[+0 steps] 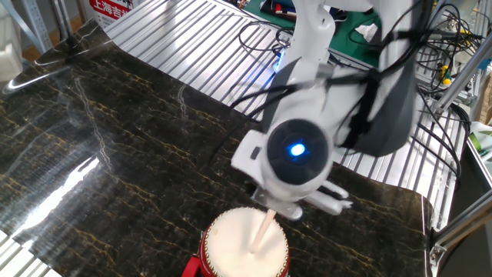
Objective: Play the drum
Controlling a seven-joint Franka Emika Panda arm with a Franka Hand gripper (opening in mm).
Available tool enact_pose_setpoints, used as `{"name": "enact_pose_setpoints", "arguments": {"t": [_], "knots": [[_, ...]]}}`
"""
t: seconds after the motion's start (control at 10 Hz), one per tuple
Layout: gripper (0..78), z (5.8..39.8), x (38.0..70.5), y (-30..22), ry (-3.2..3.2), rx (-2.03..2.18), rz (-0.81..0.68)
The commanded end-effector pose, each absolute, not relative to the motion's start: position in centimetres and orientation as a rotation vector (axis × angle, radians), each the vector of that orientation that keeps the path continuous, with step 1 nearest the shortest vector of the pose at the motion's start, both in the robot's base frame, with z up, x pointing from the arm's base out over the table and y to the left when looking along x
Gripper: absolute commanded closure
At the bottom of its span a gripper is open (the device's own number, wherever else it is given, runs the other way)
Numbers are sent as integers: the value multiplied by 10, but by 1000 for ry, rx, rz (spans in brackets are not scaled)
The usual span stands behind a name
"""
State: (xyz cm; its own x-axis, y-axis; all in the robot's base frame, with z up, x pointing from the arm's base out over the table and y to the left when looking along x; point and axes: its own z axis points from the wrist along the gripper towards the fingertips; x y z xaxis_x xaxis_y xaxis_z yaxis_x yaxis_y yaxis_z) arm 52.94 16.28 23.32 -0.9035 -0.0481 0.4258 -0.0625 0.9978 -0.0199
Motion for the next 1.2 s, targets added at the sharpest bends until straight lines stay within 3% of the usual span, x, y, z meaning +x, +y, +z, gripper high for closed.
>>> {"name": "enact_pose_setpoints", "arguments": {"t": [0.1,0.3,0.4,0.7,1.2], "knots": [[764,192,536,126,-2698,122,120],[764,209,540,128,-2672,124,60],[764,246,546,134,-2623,87,69],[764,283,543,141,-2608,66,35],[764,297,540,146,-2635,62,23]]}}
